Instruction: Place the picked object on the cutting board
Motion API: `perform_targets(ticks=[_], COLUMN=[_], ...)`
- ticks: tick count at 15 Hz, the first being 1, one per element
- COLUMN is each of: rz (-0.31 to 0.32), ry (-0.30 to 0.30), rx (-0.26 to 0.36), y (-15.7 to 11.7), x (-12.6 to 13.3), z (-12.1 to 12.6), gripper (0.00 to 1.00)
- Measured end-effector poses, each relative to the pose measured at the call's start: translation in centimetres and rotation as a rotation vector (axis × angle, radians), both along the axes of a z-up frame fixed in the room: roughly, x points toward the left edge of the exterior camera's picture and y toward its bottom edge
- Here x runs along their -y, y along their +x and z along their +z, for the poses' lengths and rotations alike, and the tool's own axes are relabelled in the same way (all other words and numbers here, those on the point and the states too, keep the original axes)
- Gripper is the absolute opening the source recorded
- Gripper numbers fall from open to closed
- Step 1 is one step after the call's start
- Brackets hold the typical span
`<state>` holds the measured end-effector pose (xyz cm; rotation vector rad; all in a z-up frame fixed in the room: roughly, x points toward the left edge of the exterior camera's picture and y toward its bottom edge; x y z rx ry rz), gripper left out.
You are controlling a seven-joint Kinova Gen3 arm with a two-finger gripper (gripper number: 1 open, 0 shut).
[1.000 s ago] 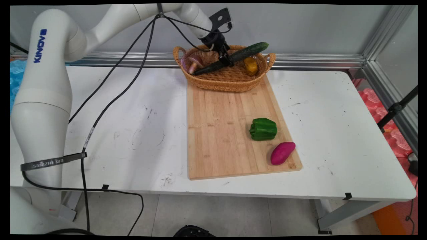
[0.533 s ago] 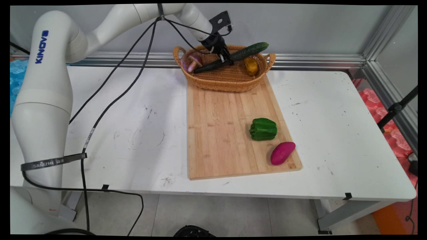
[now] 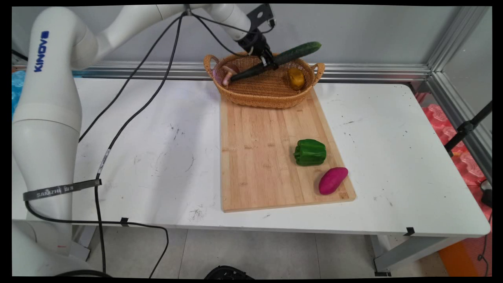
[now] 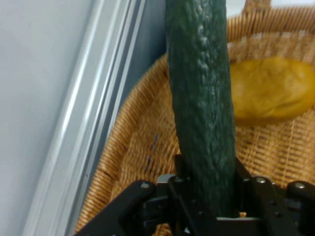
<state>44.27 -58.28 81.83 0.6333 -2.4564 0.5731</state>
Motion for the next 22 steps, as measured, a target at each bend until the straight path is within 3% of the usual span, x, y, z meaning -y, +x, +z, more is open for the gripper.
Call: perform_targets(ticks=[6, 13, 18, 22], rz=[0.021, -0.028, -0.052, -0.065], ry=[-0.033, 0.009, 0.06, 0.097], rx=[-0.035, -0.087, -0.085, -0.058], y=[-2.0, -7.8, -10.1, -10.9], x=[-2.9, -9.5, -14.2, -17.7], z=[6.0, 12.0, 13.1, 12.1], gripper=[0.0, 0.0, 0.0, 0.0])
